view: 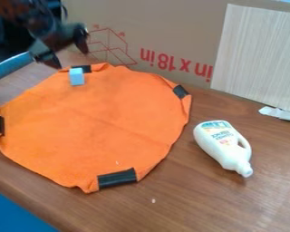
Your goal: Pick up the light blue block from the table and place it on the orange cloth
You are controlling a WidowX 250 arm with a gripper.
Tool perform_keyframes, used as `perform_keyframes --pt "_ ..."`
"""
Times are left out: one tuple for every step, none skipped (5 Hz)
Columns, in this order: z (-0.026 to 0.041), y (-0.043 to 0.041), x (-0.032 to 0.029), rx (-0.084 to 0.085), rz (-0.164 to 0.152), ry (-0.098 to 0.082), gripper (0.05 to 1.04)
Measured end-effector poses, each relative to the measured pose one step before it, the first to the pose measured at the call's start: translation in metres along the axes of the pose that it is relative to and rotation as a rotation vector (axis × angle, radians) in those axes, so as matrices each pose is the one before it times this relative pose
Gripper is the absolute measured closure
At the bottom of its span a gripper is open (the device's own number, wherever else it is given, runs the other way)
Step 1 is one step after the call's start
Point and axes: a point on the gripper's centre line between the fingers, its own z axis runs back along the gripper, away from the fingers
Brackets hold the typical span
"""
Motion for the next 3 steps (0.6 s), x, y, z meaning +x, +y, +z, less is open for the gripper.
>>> perform_keyframes --pt "0.01865 0.00134 0.02454 -0.0003 0.0892 0.0374 0.084" --pt "0.02427 -0.00267 0.02144 0.1203 0.0049 0.0840 0.084" --pt "0.03692 0.00236 0.00108 0.1281 -0.1045 0.1805 0.084"
